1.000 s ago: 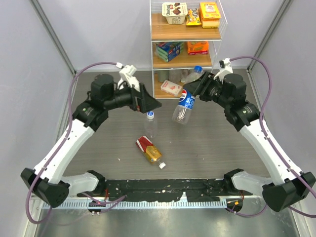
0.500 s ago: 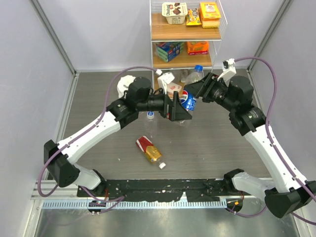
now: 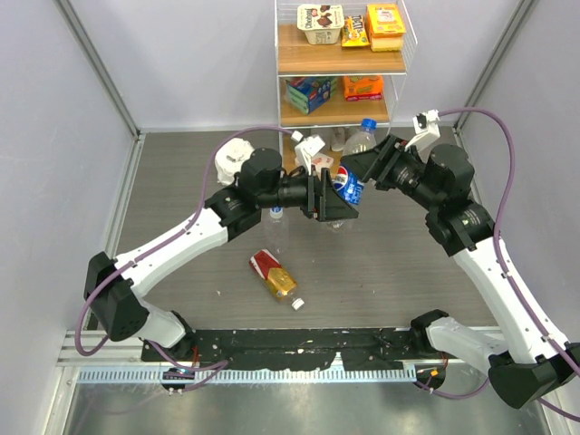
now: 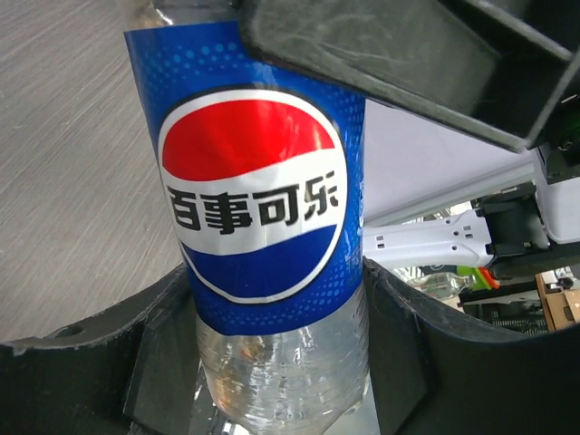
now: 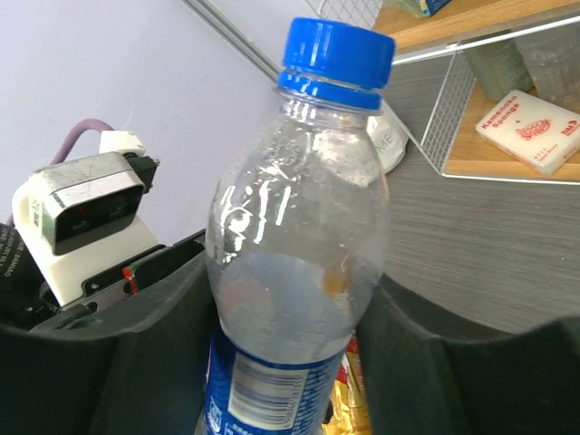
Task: Unscrew the bottle caps
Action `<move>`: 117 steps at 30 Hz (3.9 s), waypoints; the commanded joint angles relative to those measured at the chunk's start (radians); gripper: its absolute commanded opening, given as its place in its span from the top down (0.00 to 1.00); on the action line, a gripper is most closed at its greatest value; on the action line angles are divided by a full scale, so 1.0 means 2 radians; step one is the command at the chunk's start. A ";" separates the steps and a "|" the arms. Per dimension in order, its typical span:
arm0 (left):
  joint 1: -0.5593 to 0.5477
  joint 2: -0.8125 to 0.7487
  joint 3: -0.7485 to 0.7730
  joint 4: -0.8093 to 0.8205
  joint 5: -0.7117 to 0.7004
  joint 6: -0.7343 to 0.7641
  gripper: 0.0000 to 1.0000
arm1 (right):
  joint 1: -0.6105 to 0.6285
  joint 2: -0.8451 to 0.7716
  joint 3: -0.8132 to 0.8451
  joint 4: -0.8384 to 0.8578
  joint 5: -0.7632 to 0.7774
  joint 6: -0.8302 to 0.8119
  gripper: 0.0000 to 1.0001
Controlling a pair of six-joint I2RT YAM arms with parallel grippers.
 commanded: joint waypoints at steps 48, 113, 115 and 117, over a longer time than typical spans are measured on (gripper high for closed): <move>-0.012 -0.171 -0.122 -0.197 -0.128 0.115 0.54 | 0.045 0.124 0.061 0.040 -0.058 0.038 0.53; -0.013 -0.258 -0.118 -0.082 -0.126 0.099 0.00 | 0.024 0.024 -0.016 0.214 -0.194 0.005 0.98; -0.012 -0.240 -0.099 -0.109 -0.152 0.108 0.00 | 0.024 0.020 -0.011 0.180 -0.150 0.005 0.98; -0.014 -0.211 -0.067 -0.136 -0.171 0.120 0.00 | 0.024 0.020 -0.005 0.156 -0.120 0.007 0.98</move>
